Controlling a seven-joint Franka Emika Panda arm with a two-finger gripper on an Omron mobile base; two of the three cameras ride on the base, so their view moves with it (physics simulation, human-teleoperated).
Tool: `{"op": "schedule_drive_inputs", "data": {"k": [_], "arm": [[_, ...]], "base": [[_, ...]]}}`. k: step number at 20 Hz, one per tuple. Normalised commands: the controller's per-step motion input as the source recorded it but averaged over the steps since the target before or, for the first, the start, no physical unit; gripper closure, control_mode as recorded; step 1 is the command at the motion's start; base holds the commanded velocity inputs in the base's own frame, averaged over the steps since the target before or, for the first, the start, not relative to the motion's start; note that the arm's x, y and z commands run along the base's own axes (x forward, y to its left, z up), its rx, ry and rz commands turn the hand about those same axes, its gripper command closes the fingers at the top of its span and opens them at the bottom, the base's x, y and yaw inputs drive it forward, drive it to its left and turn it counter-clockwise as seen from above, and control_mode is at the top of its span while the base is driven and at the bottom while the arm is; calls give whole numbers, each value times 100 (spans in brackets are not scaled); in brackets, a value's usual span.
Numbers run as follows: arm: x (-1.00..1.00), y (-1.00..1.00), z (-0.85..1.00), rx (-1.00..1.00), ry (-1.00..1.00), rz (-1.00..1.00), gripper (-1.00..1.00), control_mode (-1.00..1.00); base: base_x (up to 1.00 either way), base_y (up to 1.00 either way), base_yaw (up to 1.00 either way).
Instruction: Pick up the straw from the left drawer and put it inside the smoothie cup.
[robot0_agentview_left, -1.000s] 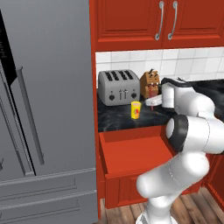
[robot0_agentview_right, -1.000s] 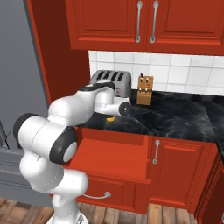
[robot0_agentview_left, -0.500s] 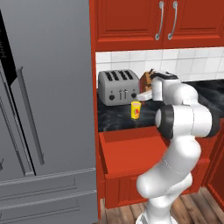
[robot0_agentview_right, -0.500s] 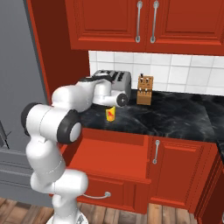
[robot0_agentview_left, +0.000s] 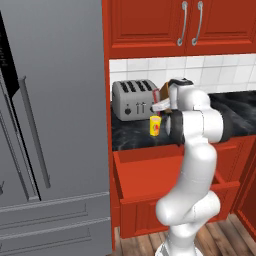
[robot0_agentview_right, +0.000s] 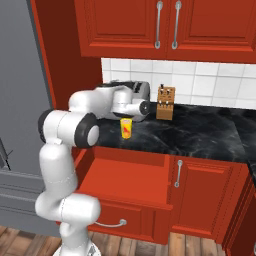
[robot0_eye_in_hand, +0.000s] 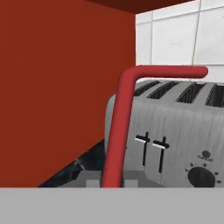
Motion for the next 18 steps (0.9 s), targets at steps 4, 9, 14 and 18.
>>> {"op": "schedule_drive_inputs", "data": {"k": [4,9,14,18], "arm": [[44,0,-29,2,0,8,100,-100],[33,0,-35,4,-3,8,100,-100],[27,0,-30,5,-6,9,100,-100],[28,0,-19,7,-7,9,100,-100]], "base": [[0,0,0],[0,0,0],[0,0,0],[0,0,0]]}}
